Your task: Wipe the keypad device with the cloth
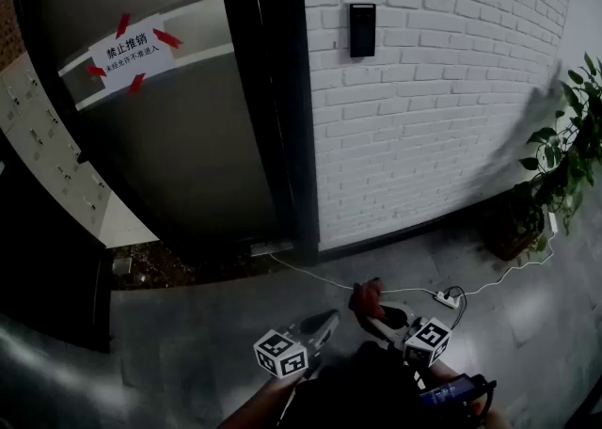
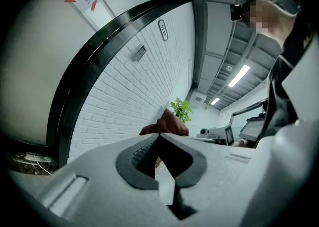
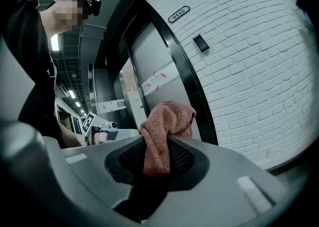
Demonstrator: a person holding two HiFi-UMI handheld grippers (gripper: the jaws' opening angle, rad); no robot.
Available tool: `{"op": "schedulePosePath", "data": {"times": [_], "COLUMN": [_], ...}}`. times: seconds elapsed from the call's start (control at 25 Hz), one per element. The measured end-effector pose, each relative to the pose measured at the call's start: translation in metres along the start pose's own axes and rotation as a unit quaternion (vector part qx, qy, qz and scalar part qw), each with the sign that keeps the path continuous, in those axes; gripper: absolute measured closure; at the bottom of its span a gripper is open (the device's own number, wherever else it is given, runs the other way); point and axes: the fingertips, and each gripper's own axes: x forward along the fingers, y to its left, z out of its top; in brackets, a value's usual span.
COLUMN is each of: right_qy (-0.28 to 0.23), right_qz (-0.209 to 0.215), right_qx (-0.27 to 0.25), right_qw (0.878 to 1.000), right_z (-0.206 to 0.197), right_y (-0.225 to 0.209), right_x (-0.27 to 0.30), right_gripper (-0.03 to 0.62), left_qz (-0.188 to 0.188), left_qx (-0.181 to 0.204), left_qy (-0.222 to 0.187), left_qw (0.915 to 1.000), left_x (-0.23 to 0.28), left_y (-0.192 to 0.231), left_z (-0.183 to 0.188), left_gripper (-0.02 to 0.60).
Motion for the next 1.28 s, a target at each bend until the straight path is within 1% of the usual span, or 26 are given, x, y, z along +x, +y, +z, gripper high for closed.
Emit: {"op": "schedulePosePath", "data": {"times": [0.2,0.4,0.48,0.56,0.64,0.76,0.88,0.96,1.04,1.2,1.28], "right_qy": [-0.005,0.019,0.020,0.011,0.001,-0.002,-0.001,0.014,0.033,0.044,0.053], "right_qz": [-0.004,0.000,0.007,0.014,0.019,0.029,0.044,0.056,0.064,0.076,0.079], "right_qx": [0.014,0.041,0.051,0.067,0.072,0.053,0.067,0.068,0.055,0.045,0.043], "right_qw": [1.000,0.999,0.998,0.998,0.997,0.998,0.997,0.996,0.996,0.995,0.995], "right_z": [-0.005,-0.023,-0.017,0.005,0.027,0.039,0.052,0.054,0.054,0.063,0.065], "right_y": [-0.032,-0.073,-0.091,-0.114,-0.144,-0.191,-0.222,-0.238,-0.253,-0.268,-0.274], "right_x": [-0.003,0.003,0.007,0.014,0.023,0.032,0.038,0.043,0.051,0.070,0.080], "right_gripper": [0.502,0.500,0.500,0.500,0.500,0.499,0.499,0.499,0.499,0.497,0.497], "left_qz": [-0.004,0.001,0.004,0.010,0.018,0.033,0.052,0.064,0.074,0.093,0.094], "left_qx": [-0.009,-0.031,-0.042,-0.040,-0.024,-0.001,0.005,0.004,-0.001,-0.019,-0.021], "left_qy": [0.020,0.058,0.067,0.072,0.073,0.059,0.043,0.037,0.036,0.044,0.044], "left_qw": [0.9997,0.9978,0.9969,0.9966,0.9969,0.9977,0.9977,0.9973,0.9966,0.9945,0.9944], "left_x": [0.034,0.078,0.098,0.121,0.148,0.186,0.213,0.226,0.233,0.237,0.240], "left_y": [0.003,0.010,0.014,0.029,0.050,0.074,0.088,0.094,0.102,0.123,0.135], "left_z": [-0.001,-0.014,-0.011,0.002,0.023,0.057,0.081,0.090,0.095,0.095,0.100], "left_gripper": [0.578,0.577,0.577,0.577,0.577,0.577,0.577,0.577,0.577,0.578,0.577]}}
